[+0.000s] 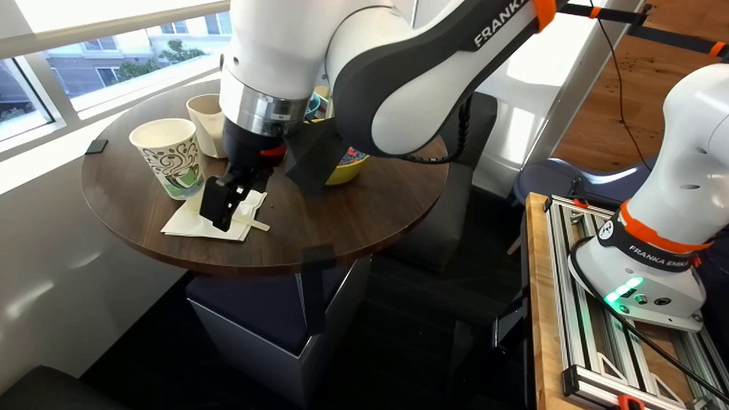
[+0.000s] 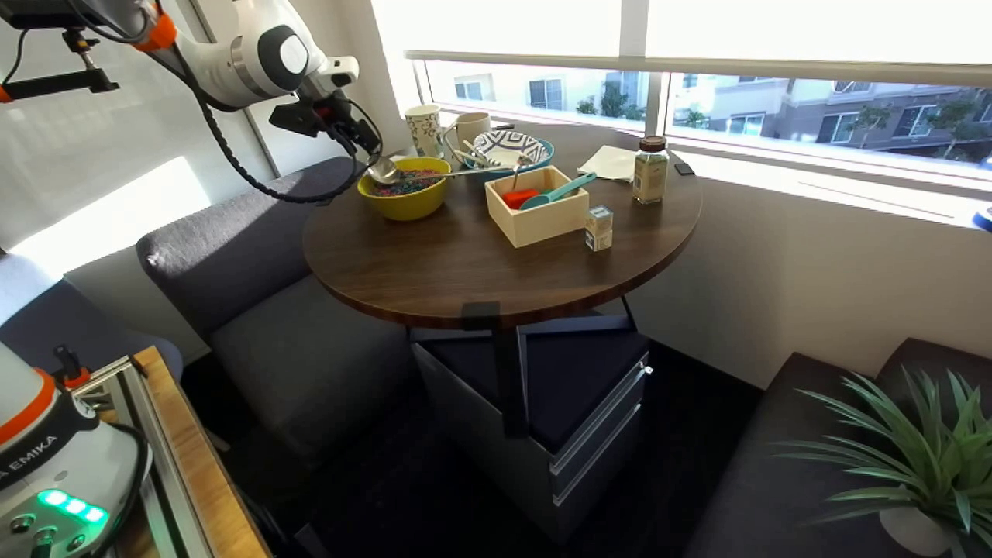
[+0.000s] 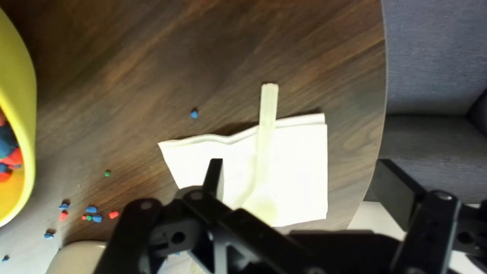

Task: Use the white spoon to place cereal from the yellow bowl into the black and white bowl.

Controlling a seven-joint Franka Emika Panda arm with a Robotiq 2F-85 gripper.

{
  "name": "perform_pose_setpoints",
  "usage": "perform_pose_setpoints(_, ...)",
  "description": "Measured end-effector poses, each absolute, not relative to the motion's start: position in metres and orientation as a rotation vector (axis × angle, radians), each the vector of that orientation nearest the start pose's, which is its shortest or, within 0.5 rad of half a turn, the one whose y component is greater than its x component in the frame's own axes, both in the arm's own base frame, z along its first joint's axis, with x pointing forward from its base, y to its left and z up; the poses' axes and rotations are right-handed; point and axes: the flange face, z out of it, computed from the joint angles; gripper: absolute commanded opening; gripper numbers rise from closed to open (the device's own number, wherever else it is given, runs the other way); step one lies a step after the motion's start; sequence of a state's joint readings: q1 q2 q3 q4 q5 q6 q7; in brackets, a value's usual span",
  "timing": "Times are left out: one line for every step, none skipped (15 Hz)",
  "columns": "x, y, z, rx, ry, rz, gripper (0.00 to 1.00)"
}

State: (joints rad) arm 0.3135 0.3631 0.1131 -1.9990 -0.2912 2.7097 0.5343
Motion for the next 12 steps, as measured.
perform_pose_setpoints(0.58,0.269,0.312,-3.028,-0.192,-0.588,1.0)
perform_pose_setpoints(0.583,0.27,0.309,-3.021,-0.2,-0.604,1.0)
perform_pose_setpoints(0.585,0.27,0.306,-3.015,-0.207,-0.618,1.0)
perform_pose_setpoints(0.587,0.271,0.304,-3.012,-0.215,-0.629,1.0)
perform_pose_setpoints(0.59,0.271,0.301,-3.011,-0.224,-0.638,1.0)
perform_pose_setpoints(0.591,0.272,0.299,-3.01,-0.23,-0.646,1.0)
perform_pose_setpoints(0.593,0.272,0.297,-3.009,-0.236,-0.654,1.0)
perform_pose_setpoints(0.594,0.273,0.295,-3.008,-0.243,-0.661,1.0)
perform_pose_setpoints(0.596,0.273,0.294,-3.008,-0.252,-0.667,1.0)
perform_pose_setpoints(0.597,0.273,0.293,-3.007,-0.26,-0.672,1.0)
perform_pose_setpoints(0.599,0.273,0.292,-3.007,-0.266,-0.677,0.98)
perform_pose_setpoints(0.6,0.273,0.29,-3.006,-0.269,-0.68,0.84)
